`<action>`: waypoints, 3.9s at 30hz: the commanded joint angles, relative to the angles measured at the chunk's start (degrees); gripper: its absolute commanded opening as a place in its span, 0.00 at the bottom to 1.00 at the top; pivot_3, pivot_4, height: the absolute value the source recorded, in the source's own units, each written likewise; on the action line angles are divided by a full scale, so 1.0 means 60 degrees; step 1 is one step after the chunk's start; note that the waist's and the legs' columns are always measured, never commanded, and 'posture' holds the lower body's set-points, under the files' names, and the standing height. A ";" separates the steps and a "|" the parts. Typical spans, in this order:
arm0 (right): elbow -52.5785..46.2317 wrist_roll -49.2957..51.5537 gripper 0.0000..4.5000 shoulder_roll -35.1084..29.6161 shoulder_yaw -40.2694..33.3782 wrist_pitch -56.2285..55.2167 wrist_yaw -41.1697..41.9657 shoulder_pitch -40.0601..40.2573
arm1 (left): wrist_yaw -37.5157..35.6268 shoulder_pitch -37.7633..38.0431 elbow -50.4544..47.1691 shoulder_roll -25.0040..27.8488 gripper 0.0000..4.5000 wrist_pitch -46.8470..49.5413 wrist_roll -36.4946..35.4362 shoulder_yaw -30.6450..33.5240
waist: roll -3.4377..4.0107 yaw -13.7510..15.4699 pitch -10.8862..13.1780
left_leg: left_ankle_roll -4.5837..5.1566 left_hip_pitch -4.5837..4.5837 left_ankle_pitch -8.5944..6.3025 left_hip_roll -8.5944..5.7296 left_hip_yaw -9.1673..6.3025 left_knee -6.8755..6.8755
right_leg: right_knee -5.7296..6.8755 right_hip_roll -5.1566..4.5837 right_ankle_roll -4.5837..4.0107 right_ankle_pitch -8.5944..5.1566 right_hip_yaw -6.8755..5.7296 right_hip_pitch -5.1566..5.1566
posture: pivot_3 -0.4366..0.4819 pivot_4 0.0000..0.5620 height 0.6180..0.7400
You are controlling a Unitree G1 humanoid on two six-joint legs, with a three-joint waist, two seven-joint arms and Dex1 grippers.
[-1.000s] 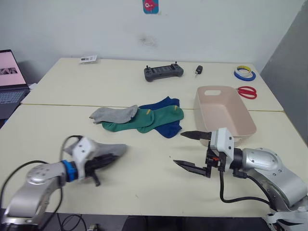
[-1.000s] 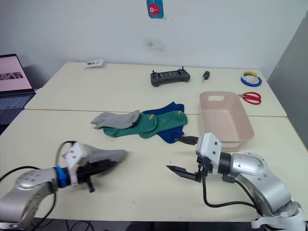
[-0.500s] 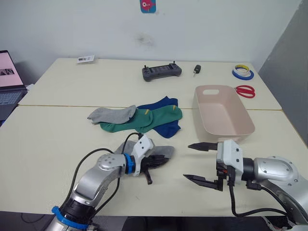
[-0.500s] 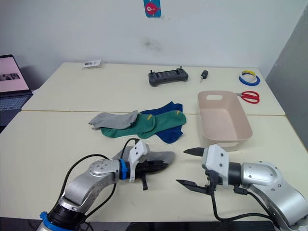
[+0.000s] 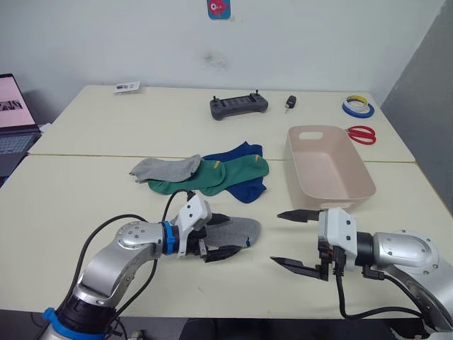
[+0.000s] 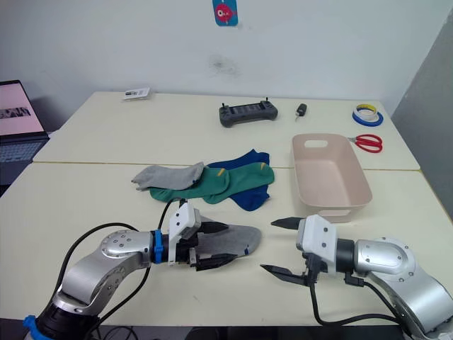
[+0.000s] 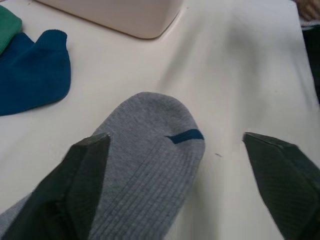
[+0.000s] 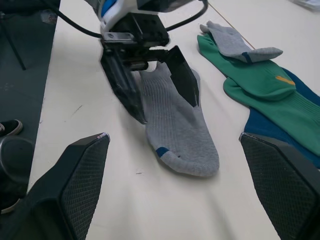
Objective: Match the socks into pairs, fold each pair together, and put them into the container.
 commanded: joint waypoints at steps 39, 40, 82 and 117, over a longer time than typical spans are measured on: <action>0.0086 0.0014 1.00 0.0481 0.0194 -0.0212 0.0037 -0.0764 | 0.5377 0.1355 0.0103 -0.2360 0.07 0.2758 -0.2312 0.3769 | 0.0007 0.0023 -0.0005 | -0.0001 0.0000 0.0000 -0.0008 -0.0013 0.0001 | -0.0005 -0.0013 0.0001 0.0002 -0.0009 0.0007 | 0.48 0.27 1.00; 0.0087 0.0017 1.00 0.0475 0.0186 -0.0217 0.0040 -0.0758 | 0.5372 0.1320 0.0108 -0.2407 0.00 0.2643 -0.2331 0.3846 | 0.0004 0.0023 -0.0004 | -0.0001 0.0000 0.0000 -0.0008 -0.0012 0.0001 | -0.0005 -0.0013 0.0001 0.0002 -0.0009 0.0007 | 0.48 0.27 1.00; 0.0020 0.0297 1.00 0.0356 -0.0171 0.0113 -0.0080 -0.0812 | 0.4230 -0.1145 -0.1609 -0.0020 0.00 0.4716 -0.3744 0.0552 | -0.0016 0.0005 0.0073 | -0.0009 -0.0065 0.0004 -0.0008 -0.0005 0.0009 | -0.0001 -0.0015 0.0006 0.0005 -0.0006 -0.0055 | 0.48 0.27 1.00; -0.0208 -0.0005 1.00 0.0052 -0.0119 -0.0047 -0.0077 -0.0190 | -0.2972 -0.0604 0.2746 0.2943 1.00 -0.5224 0.0932 0.1562 | -0.0008 0.0012 0.0076 | -0.0006 -0.0057 0.0004 -0.0005 0.0000 0.0008 | -0.0004 -0.0004 0.0008 0.0007 -0.0006 -0.0055 | 0.48 0.27 1.00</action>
